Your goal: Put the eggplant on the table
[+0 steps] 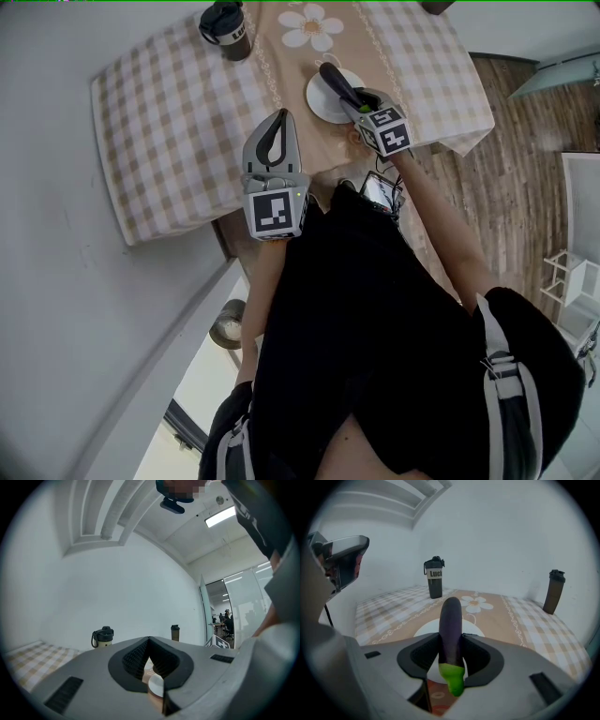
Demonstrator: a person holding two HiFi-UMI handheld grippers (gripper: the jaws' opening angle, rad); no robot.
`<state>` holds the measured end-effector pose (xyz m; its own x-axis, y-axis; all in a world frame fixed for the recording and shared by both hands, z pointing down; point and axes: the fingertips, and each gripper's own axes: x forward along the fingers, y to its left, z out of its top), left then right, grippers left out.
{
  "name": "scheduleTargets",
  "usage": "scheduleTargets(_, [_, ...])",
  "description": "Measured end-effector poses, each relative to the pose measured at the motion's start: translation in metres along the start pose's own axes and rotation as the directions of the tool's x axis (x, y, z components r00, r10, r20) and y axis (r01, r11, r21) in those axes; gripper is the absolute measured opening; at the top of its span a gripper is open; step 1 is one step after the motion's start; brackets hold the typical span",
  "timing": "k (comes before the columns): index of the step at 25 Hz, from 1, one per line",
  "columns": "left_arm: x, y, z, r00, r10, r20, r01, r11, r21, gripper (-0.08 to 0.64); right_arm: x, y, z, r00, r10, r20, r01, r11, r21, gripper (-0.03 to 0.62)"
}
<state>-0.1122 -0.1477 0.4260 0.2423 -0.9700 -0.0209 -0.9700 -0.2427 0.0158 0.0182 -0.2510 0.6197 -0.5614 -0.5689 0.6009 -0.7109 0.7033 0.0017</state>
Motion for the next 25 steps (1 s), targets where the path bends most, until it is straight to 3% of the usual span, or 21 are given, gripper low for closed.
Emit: scheduleTargets(25, [-0.003,0.002,0.001,1.000,0.000,0.004,0.000,1.000,0.000,0.003,0.011,0.007,-0.021,0.996,0.007,-0.093,-0.009,1.000,-0.023,0.163])
